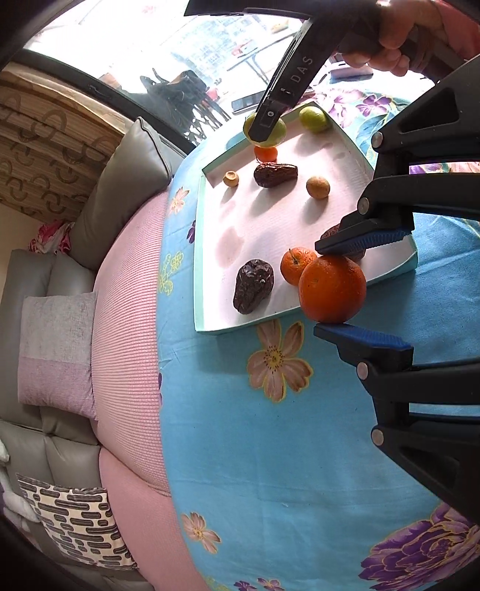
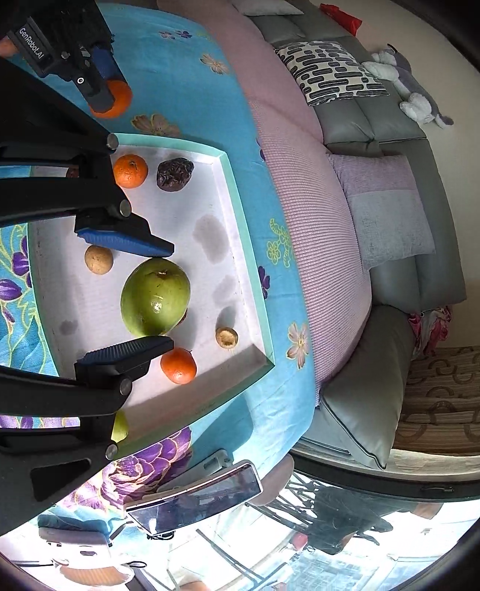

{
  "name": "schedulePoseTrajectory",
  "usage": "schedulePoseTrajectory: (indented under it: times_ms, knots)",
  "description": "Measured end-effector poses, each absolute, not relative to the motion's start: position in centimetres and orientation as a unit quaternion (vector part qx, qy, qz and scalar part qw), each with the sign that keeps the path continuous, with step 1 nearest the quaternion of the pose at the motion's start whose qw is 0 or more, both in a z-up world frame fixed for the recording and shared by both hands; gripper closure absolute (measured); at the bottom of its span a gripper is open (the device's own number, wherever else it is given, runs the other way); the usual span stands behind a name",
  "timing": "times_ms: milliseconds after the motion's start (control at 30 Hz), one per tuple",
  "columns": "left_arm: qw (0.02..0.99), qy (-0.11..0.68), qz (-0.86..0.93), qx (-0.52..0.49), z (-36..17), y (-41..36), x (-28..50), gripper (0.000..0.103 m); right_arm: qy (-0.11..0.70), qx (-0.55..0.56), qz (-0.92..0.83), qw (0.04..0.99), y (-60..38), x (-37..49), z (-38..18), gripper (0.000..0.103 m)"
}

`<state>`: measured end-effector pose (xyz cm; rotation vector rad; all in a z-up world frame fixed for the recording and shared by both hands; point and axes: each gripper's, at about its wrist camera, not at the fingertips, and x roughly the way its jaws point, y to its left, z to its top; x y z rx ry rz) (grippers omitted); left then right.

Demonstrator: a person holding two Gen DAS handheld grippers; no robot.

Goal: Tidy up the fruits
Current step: 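Carry the green pear in the right tool while the left tool carries the tangerine over the tray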

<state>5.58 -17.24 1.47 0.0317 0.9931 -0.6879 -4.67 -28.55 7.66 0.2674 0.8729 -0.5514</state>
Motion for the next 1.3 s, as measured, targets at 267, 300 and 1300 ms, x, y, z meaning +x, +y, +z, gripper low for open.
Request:
schedulePoseTrajectory:
  times_ms: [267, 300, 1300]
  knots:
    - [0.813, 0.469, -0.345, 0.028, -0.4, -19.8, 5.5, 0.063, 0.423, 0.131, -0.256, 0.859, -28.8, -4.5, 7.2, 0.057]
    - [0.813, 0.469, -0.344, 0.028, -0.5, -19.9, 5.6, 0.063, 0.424, 0.131, -0.256, 0.859, -28.8, -4.5, 7.2, 0.057]
    - [0.810, 0.477, -0.337, 0.054, -2.2, -21.7, 6.0, 0.063, 0.464, 0.133, -0.241, 0.842, -29.0, -2.9, 3.8, 0.057]
